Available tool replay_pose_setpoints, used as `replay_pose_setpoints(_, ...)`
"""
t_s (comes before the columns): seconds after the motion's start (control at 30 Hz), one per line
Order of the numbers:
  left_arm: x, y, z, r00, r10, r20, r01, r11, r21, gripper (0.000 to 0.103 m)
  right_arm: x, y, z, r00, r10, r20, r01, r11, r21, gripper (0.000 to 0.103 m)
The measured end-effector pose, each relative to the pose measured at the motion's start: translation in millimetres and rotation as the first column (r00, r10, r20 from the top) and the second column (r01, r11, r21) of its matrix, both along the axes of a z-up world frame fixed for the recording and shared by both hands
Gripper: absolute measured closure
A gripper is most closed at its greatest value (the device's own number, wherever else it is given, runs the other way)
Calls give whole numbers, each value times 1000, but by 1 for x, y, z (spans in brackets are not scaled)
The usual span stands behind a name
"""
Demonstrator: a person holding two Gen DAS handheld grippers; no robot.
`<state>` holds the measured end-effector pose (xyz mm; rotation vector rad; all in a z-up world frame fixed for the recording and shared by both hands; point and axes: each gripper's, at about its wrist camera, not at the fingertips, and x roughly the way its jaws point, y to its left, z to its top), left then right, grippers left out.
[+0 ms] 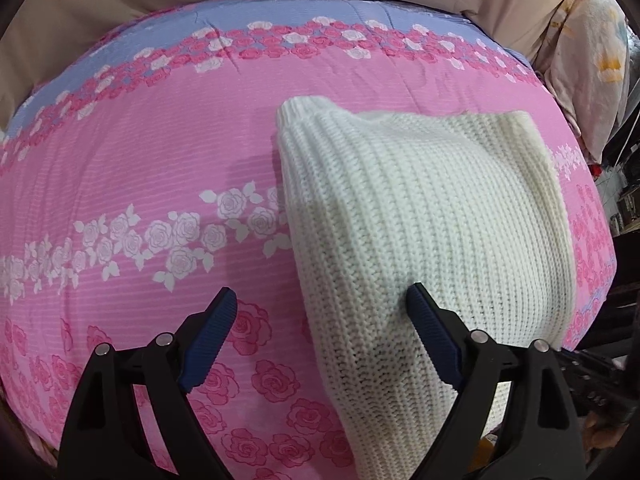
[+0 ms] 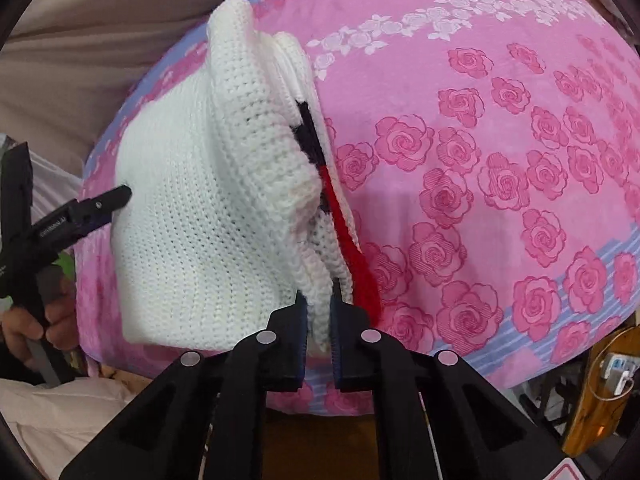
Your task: Fold small clothes
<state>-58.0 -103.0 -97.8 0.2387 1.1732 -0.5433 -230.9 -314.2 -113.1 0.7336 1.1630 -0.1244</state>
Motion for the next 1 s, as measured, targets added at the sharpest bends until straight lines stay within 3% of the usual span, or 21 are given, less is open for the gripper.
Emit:
replay_pose_setpoints(0.07, 0, 2, 8, 1000, -5, 11, 5, 1000, -20, 20, 3, -3, 15, 1000, 0, 4, 0, 1000, -4, 91)
replay_pose_setpoints(0.1, -1, 2, 12, 1000, -5, 14, 6, 999, -32, 20, 4, -6, 30, 1000, -8, 23, 8, 1000, -17, 83)
replay_pose_setpoints(0.2, -2, 1, 22, 1000, 6, 19, -5, 998, -55, 20, 16, -14, 73, 993, -8, 120, 16, 997, -70, 79)
replay_pose_setpoints(0.3, -3, -8, 25, 1000, 0, 6, 1, 997, -71, 20, 50, -20, 91, 985, 34, 169, -11, 991, -135, 74)
replay_pose_setpoints(0.37, -4, -18, 21, 1000, -13, 8, 14, 998, -55, 20, 73, -19, 85, 984, 63, 165, -35, 986, -165, 76)
replay_pose_setpoints(0.4, -4, -22, 17, 1000, -20, 6, 20, 999, -44, 20, 88, -20, 73, 987, 82, 141, -56, 983, -175, 84)
replay_pose_setpoints(0.43, -4, -27, 12, 1000, -21, 1, 21, 999, -25, 20, 100, -21, 59, 990, 97, 100, -75, 976, -204, 86)
replay_pose_setpoints(0.5, -4, -32, 0, 1000, -20, -17, 20, 1000, 6, 20, 120, -25, 21, 993, 119, -6, -116, 957, -266, 84)
replay_pose_setpoints(0.53, -4, -32, -2, 1000, -13, -17, 13, 1000, 11, 20, 121, -28, 13, 994, 112, 12, -105, 960, -260, 81)
replay_pose_setpoints(0.67, -5, -27, 0, 1000, 27, -12, -27, 1000, 1, 20, 117, -42, 23, 997, 80, 14, -76, 981, -178, 81)
replay_pose_setpoints(0.77, -5, -24, -2, 998, 53, -25, -54, 999, -9, 19, 108, -48, 47, 996, 42, 78, -34, 993, -111, 82)
replay_pose_setpoints(0.83, -6, -24, -5, 997, 69, -34, -69, 998, -11, 19, 118, -47, 64, 992, 45, 118, -31, 993, -113, 91)
replay_pose_setpoints(0.93, -7, -25, -7, 997, 78, -29, -78, 997, -9, 19, 152, -38, 75, 984, 98, 152, -77, 988, -137, 95)
replay_pose_setpoints(1.0, -8, -26, -6, 997, 73, -18, -74, 997, -5, 19, 177, -31, 49, 984, 161, 72, -145, 971, -188, 99)
